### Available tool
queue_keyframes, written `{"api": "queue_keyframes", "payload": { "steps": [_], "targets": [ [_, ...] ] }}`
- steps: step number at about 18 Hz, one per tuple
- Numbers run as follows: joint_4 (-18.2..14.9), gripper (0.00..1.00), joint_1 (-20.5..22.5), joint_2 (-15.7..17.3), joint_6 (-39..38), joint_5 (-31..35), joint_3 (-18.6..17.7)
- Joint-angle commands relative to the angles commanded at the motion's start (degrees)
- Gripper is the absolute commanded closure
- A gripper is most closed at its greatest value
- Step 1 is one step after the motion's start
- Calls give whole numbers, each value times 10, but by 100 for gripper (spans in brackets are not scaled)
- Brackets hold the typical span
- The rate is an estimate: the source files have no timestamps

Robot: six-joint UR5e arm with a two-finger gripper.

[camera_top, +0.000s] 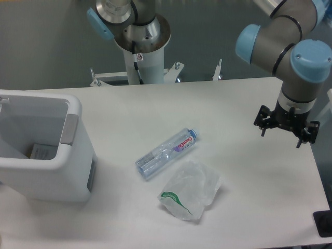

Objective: Place the trash in the trash can
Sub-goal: 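Move the gripper toward the crumpled clear plastic bag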

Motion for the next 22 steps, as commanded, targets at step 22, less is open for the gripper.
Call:
{"api": "queue_keyframes", "payload": {
  "steps": [22],
  "targets": [
    [49,0,7,-45,-62,-50,-9]
  ]
}}
